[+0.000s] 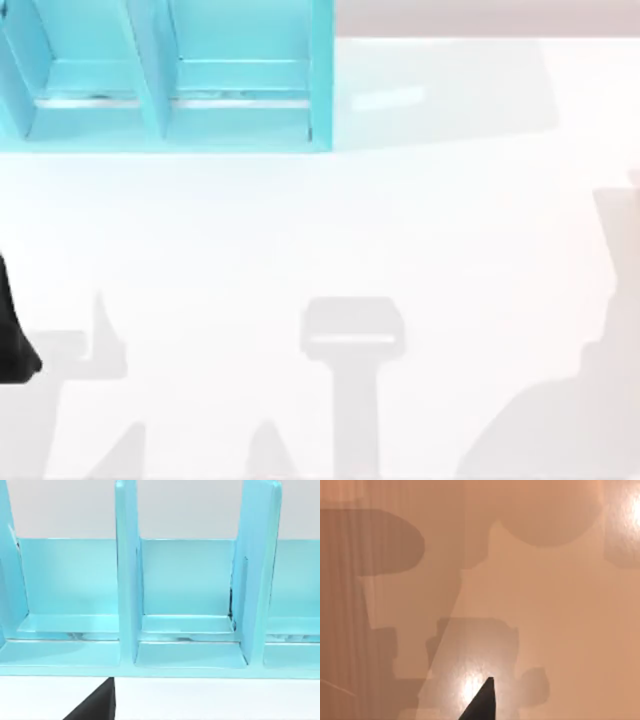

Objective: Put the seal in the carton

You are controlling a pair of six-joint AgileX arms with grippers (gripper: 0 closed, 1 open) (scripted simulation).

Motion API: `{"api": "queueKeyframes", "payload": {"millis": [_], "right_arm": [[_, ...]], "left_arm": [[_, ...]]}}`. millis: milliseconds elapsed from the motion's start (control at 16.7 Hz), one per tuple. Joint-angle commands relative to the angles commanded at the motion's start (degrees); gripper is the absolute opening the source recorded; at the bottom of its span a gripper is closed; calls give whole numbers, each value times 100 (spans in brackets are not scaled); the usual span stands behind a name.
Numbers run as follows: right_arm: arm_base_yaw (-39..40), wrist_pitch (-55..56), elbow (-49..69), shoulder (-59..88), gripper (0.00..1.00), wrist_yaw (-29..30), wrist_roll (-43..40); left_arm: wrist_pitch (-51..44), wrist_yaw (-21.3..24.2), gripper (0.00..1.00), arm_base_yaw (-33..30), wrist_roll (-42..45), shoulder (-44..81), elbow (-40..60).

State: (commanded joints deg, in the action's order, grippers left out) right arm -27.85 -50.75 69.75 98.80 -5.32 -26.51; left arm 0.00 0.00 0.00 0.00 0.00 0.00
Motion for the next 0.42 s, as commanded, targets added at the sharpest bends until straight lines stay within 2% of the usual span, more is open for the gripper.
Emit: {"api": "queueKeyframes", "payload": {"millis": [60,120,420], "right_arm": [[0,0,0,0,98,0,0],[0,0,0,0,100,0,0],[0,0,0,0,100,0,0]], "left_arm": [[0,0,100,0,0,0,0],[0,0,100,0,0,0,0],[0,0,100,0,0,0,0]]}}
